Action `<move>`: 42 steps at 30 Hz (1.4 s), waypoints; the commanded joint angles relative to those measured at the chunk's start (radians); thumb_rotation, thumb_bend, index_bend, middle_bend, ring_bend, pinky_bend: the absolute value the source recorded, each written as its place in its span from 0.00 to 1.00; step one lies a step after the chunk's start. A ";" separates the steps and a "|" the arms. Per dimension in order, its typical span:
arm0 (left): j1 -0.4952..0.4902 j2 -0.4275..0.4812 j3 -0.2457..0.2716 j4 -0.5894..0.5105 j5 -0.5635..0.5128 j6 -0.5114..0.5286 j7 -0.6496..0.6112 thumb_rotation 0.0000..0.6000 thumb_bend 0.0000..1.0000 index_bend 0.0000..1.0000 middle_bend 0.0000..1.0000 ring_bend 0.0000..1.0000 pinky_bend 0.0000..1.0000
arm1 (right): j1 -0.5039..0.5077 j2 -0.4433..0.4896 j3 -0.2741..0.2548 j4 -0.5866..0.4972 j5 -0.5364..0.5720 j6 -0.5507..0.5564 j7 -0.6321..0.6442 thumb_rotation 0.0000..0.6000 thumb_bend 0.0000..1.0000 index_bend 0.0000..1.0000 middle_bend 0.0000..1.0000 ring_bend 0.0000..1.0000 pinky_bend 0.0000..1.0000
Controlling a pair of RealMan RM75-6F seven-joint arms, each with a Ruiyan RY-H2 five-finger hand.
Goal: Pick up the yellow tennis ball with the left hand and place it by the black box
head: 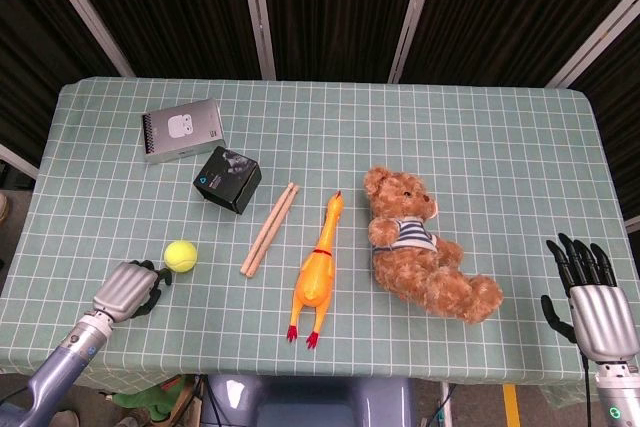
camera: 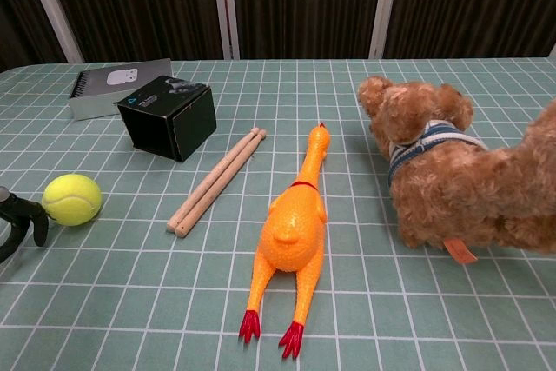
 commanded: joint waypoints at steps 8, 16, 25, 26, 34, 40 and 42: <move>-0.042 -0.032 -0.031 0.025 -0.033 -0.037 -0.023 1.00 0.50 0.37 0.53 0.33 0.41 | 0.002 0.016 -0.005 0.000 -0.015 0.000 0.036 1.00 0.46 0.00 0.00 0.00 0.02; -0.070 -0.063 -0.051 0.053 -0.055 -0.056 -0.045 1.00 0.50 0.37 0.51 0.32 0.40 | 0.000 0.016 -0.004 0.004 -0.012 0.004 0.040 1.00 0.46 0.00 0.00 0.00 0.02; -0.100 -0.099 -0.078 0.085 -0.075 -0.068 -0.093 1.00 0.50 0.35 0.50 0.31 0.40 | -0.001 0.019 -0.012 0.007 -0.046 0.023 0.061 1.00 0.46 0.00 0.00 0.00 0.00; -0.102 -0.100 -0.080 0.085 -0.075 -0.067 -0.096 1.00 0.50 0.35 0.50 0.31 0.40 | -0.002 0.019 -0.012 0.007 -0.043 0.022 0.059 1.00 0.46 0.00 0.00 0.00 0.00; -0.135 -0.087 -0.099 0.087 -0.096 -0.100 -0.120 1.00 0.50 0.37 0.50 0.31 0.37 | -0.016 0.030 -0.011 -0.005 -0.040 0.044 0.067 1.00 0.46 0.00 0.00 0.00 0.00; -0.171 -0.083 -0.125 0.096 -0.123 -0.135 -0.129 1.00 0.49 0.37 0.49 0.31 0.34 | -0.028 0.039 -0.013 -0.010 -0.038 0.060 0.078 1.00 0.46 0.00 0.00 0.00 0.00; -0.183 -0.081 -0.131 0.099 -0.130 -0.147 -0.131 1.00 0.49 0.38 0.49 0.31 0.31 | -0.028 0.041 -0.013 -0.010 -0.035 0.058 0.080 1.00 0.46 0.00 0.00 0.00 0.00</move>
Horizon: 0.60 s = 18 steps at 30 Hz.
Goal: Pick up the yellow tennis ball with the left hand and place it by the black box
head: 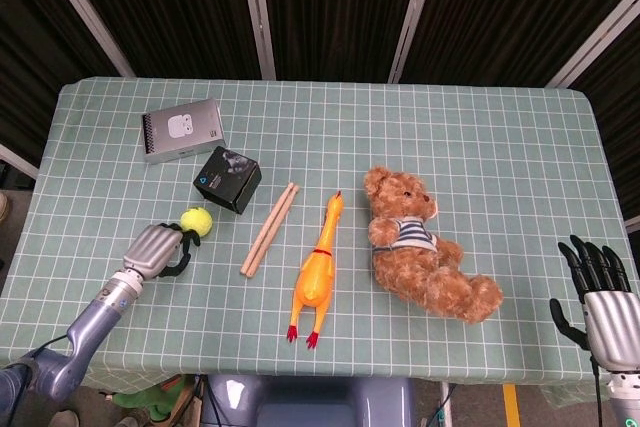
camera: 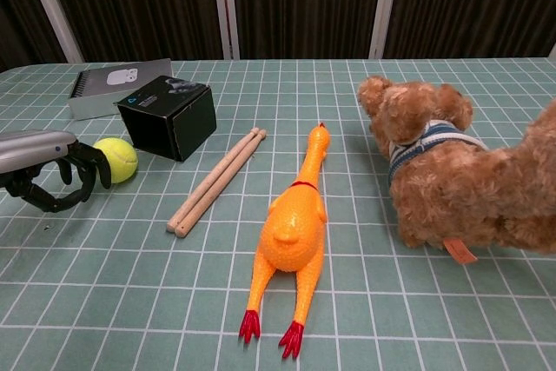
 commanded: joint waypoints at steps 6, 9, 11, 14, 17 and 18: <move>-0.054 0.005 -0.011 0.028 -0.031 -0.071 -0.009 1.00 0.50 0.39 0.49 0.31 0.26 | 0.005 0.003 0.002 -0.004 0.006 -0.012 -0.003 1.00 0.46 0.00 0.00 0.00 0.00; -0.076 -0.001 -0.016 0.052 -0.038 -0.097 -0.022 1.00 0.50 0.39 0.49 0.31 0.26 | 0.004 0.002 0.001 -0.006 0.003 -0.012 -0.009 1.00 0.46 0.00 0.00 0.00 0.00; -0.089 -0.005 -0.017 0.064 -0.039 -0.110 -0.032 1.00 0.50 0.39 0.49 0.31 0.26 | 0.004 0.002 0.001 -0.008 0.002 -0.011 -0.011 1.00 0.46 0.00 0.00 0.00 0.00; -0.105 -0.013 -0.019 0.080 -0.032 -0.117 -0.046 1.00 0.50 0.40 0.48 0.30 0.24 | 0.004 0.002 0.001 -0.009 0.004 -0.013 -0.013 1.00 0.46 0.00 0.00 0.00 0.00; -0.114 -0.023 -0.018 0.094 -0.015 -0.104 -0.057 1.00 0.50 0.39 0.45 0.26 0.20 | 0.003 0.003 0.001 -0.008 0.006 -0.015 -0.010 1.00 0.46 0.00 0.00 0.00 0.00; -0.115 -0.025 -0.019 0.095 -0.011 -0.099 -0.058 1.00 0.50 0.39 0.44 0.25 0.20 | 0.003 0.004 0.001 -0.009 0.006 -0.015 -0.009 1.00 0.46 0.00 0.00 0.00 0.00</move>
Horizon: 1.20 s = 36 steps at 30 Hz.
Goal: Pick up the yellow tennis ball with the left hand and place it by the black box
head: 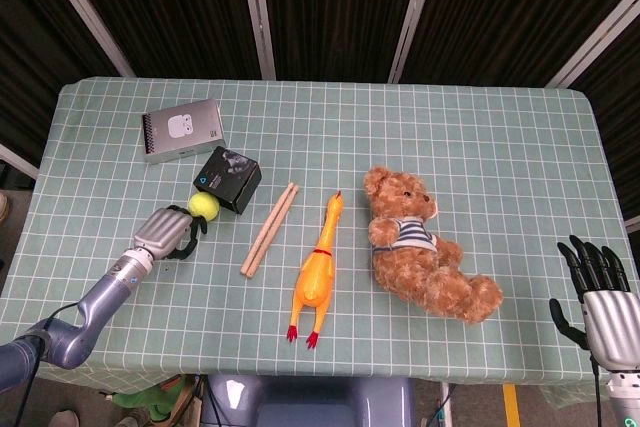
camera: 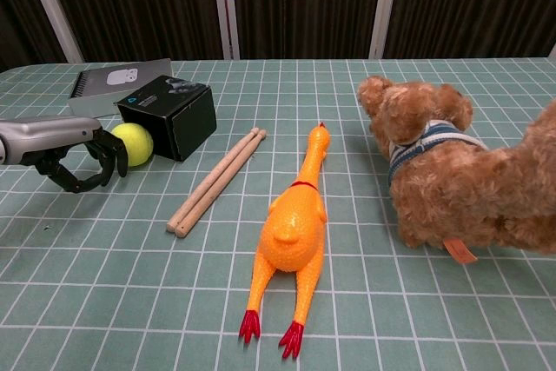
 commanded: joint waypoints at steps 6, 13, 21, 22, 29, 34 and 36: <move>-0.013 -0.028 0.000 0.037 0.058 0.064 -0.031 1.00 0.51 0.38 0.39 0.20 0.18 | -0.002 0.008 -0.005 -0.003 -0.009 0.002 0.017 1.00 0.46 0.00 0.00 0.00 0.00; -0.034 -0.044 0.006 0.085 0.093 0.081 -0.069 1.00 0.51 0.38 0.39 0.20 0.15 | -0.002 0.013 -0.008 -0.001 -0.013 0.001 0.030 1.00 0.46 0.00 0.00 0.00 0.00; -0.051 -0.060 0.014 0.129 0.072 0.053 -0.016 1.00 0.51 0.35 0.24 0.08 0.05 | -0.001 0.015 -0.010 -0.005 -0.015 -0.003 0.029 1.00 0.46 0.00 0.00 0.00 0.00; -0.052 -0.061 0.014 0.128 0.059 0.040 0.000 1.00 0.51 0.34 0.23 0.07 0.04 | -0.001 0.015 -0.010 -0.005 -0.017 -0.002 0.030 1.00 0.46 0.00 0.00 0.00 0.00; -0.056 -0.075 0.006 0.122 -0.002 0.021 0.104 1.00 0.51 0.22 0.13 0.00 0.00 | -0.003 0.019 -0.013 -0.006 -0.024 0.000 0.041 1.00 0.46 0.00 0.00 0.00 0.00; -0.048 -0.075 0.006 0.095 -0.033 0.035 0.173 1.00 0.51 0.16 0.08 0.00 0.00 | -0.004 0.021 -0.014 -0.004 -0.024 0.001 0.045 1.00 0.46 0.00 0.00 0.00 0.00; -0.045 -0.068 0.008 0.073 -0.041 0.042 0.193 1.00 0.50 0.15 0.08 0.00 0.00 | -0.004 0.021 -0.014 -0.004 -0.024 0.002 0.044 1.00 0.46 0.00 0.00 0.00 0.00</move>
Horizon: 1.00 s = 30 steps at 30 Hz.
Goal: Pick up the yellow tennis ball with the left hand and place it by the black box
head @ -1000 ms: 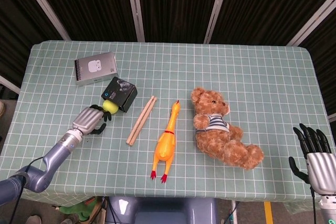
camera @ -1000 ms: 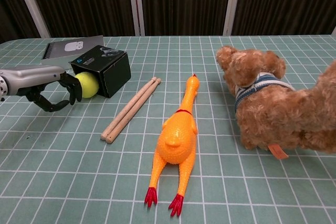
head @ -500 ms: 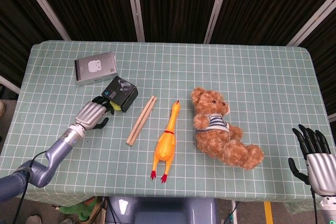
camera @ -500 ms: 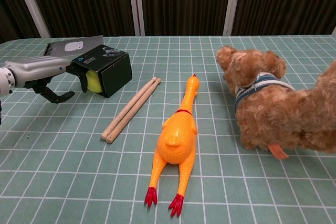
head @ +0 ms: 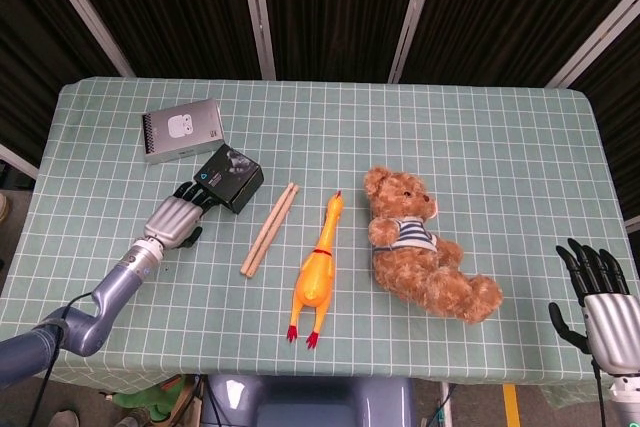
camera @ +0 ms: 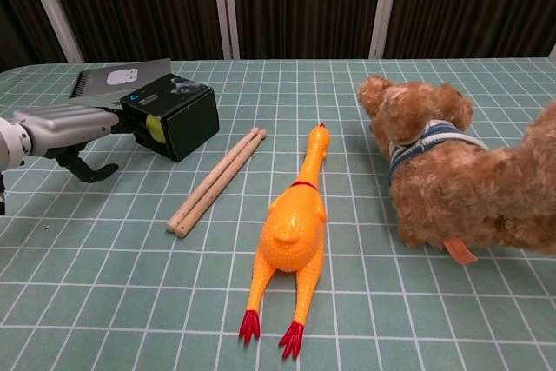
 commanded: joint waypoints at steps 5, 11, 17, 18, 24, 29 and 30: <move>0.025 0.041 0.017 -0.101 -0.012 0.043 0.061 1.00 0.44 0.12 0.06 0.00 0.00 | 0.000 -0.001 0.001 0.000 0.001 -0.001 -0.006 1.00 0.46 0.00 0.00 0.00 0.00; 0.082 0.124 0.063 -0.238 0.018 0.115 0.077 1.00 0.32 0.10 0.06 0.00 0.00 | -0.001 -0.006 0.000 0.000 -0.001 0.001 -0.018 1.00 0.46 0.00 0.00 0.00 0.00; 0.223 0.228 0.143 -0.382 0.129 0.355 0.087 1.00 0.17 0.07 0.06 0.00 0.00 | -0.002 -0.016 0.003 0.008 -0.013 0.014 -0.028 1.00 0.46 0.00 0.00 0.00 0.00; 0.257 0.242 0.158 -0.401 0.151 0.414 0.092 1.00 0.16 0.06 0.07 0.00 0.00 | -0.003 -0.020 0.004 0.012 -0.014 0.018 -0.031 1.00 0.46 0.00 0.00 0.00 0.00; 0.463 0.257 0.212 -0.389 0.285 0.788 0.107 1.00 0.08 0.05 0.06 0.00 0.00 | -0.009 -0.056 0.033 0.020 0.031 0.034 -0.112 1.00 0.44 0.00 0.00 0.00 0.00; 0.544 0.283 0.223 -0.370 0.314 0.916 0.061 1.00 0.07 0.03 0.05 0.00 0.00 | -0.003 -0.065 0.034 0.017 0.040 0.017 -0.128 1.00 0.41 0.00 0.00 0.00 0.00; 0.554 0.289 0.225 -0.368 0.315 0.928 0.055 1.00 0.07 0.03 0.05 0.00 0.00 | -0.001 -0.066 0.035 0.016 0.042 0.012 -0.131 1.00 0.41 0.00 0.00 0.00 0.00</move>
